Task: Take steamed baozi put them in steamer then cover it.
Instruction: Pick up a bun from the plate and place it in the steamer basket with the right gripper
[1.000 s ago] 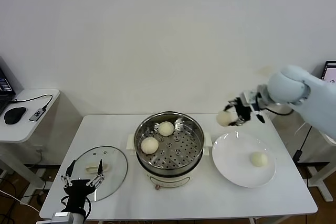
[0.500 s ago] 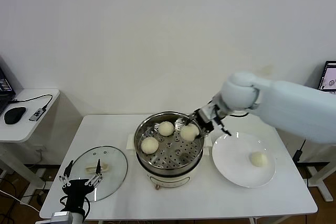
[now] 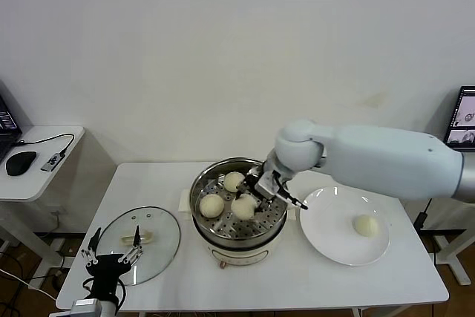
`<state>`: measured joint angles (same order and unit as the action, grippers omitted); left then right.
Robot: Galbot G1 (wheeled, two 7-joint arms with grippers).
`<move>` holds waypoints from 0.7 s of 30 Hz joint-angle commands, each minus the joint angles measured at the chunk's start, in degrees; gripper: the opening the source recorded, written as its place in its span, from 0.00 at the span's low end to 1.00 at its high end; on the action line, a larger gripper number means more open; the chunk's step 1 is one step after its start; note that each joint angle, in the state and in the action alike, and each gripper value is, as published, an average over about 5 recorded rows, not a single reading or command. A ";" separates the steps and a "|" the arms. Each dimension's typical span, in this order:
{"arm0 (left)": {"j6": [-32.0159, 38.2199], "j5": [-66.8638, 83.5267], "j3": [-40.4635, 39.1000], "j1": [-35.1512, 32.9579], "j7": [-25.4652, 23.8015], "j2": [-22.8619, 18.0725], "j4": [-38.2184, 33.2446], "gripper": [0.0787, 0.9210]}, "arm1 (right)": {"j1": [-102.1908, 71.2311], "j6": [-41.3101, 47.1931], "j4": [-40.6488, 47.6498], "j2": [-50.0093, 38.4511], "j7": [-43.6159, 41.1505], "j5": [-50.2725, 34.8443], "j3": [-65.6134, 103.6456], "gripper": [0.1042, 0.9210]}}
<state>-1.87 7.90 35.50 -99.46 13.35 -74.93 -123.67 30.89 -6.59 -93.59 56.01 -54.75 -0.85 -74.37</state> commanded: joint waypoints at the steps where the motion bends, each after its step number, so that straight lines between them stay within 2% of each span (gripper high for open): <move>1: 0.09 -0.03 0.11 -0.04 0.04 -0.01 0.51 0.88 | -0.20 -11.44 3.06 3.32 0.55 5.02 -1.58 0.57; 14: 0.11 -0.55 0.10 -0.12 0.08 -0.39 0.69 0.88 | -1.34 -15.46 2.53 2.64 -1.08 5.77 -2.30 0.58; 17: 0.11 -0.60 0.05 -0.14 0.05 -0.39 0.68 0.88 | -1.31 -15.10 2.61 2.63 -0.25 5.32 -2.09 0.62; 21: 0.09 -0.60 -0.02 -0.04 0.03 -0.35 0.61 0.88 | -0.21 -14.34 2.91 1.84 0.55 4.71 -1.09 0.76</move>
<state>-1.76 7.30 35.51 -99.51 13.40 -75.32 -123.07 30.13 -19.32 -91.19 57.77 -54.84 3.62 -75.87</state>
